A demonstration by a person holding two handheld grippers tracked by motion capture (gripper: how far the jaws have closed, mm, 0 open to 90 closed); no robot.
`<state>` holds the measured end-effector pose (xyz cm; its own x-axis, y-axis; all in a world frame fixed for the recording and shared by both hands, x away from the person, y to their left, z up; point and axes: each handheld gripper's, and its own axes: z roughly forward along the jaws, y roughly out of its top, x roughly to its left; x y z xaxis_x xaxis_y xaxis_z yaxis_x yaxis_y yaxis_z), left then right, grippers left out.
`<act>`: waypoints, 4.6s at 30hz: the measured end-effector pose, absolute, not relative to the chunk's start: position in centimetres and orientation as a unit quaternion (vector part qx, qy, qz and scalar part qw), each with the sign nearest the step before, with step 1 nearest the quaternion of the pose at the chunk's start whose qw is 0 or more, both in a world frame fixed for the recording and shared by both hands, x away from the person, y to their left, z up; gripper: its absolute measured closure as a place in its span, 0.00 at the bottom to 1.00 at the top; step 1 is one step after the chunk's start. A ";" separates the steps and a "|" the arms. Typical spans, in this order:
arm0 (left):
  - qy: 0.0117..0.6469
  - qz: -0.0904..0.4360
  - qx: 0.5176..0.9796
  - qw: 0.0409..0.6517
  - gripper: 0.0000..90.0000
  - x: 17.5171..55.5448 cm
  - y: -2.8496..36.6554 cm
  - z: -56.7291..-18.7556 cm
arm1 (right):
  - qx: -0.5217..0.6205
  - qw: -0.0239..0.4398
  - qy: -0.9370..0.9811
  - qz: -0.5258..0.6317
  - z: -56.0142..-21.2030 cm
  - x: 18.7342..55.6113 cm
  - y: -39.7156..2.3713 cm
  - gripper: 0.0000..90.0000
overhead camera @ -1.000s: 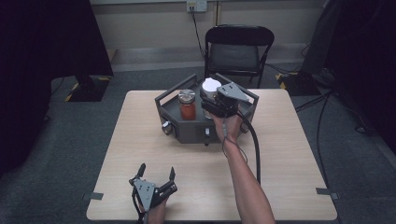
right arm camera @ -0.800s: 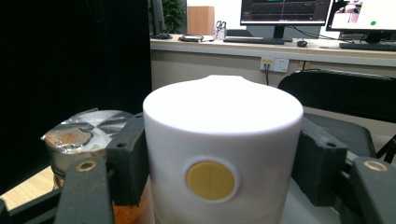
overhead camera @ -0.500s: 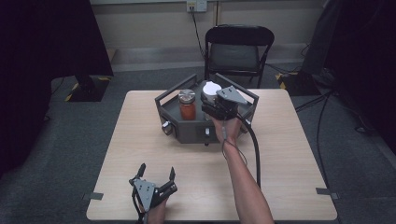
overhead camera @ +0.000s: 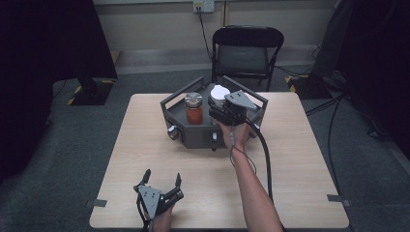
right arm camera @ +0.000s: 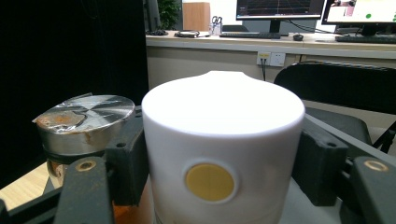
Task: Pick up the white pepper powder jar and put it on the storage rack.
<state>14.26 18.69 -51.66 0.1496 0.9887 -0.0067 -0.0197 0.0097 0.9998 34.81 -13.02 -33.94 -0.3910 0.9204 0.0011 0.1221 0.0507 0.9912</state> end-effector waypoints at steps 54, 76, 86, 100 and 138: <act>0.458 0.464 0.529 0.543 0.00 14.3 18.7 -51.7 | 0.395 0.393 0.600 0.575 -35.7 33.1 -13.6 0.00; 0.458 0.464 0.529 0.543 0.00 14.3 18.7 -51.7 | 0.392 0.403 0.599 0.569 -36.0 31.4 -14.1 0.00; 0.458 0.464 0.529 0.543 0.00 14.3 18.7 -51.6 | 0.395 0.408 0.587 0.577 -37.1 30.4 -14.9 0.00; 0.459 0.464 0.529 0.543 0.00 14.3 18.7 -51.7 | 0.388 0.414 0.570 0.594 -37.8 28.7 -15.9 0.00; 0.458 0.465 0.528 0.543 0.00 14.3 18.7 -51.7 | 0.383 0.435 0.562 0.590 -40.7 23.8 -17.1 0.00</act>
<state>14.26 18.66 -51.67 0.1477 0.9890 -0.0065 -0.0198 0.0096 0.9998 23.84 -17.10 -40.69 -0.3283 0.9439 -0.0366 -0.0832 0.0097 0.9965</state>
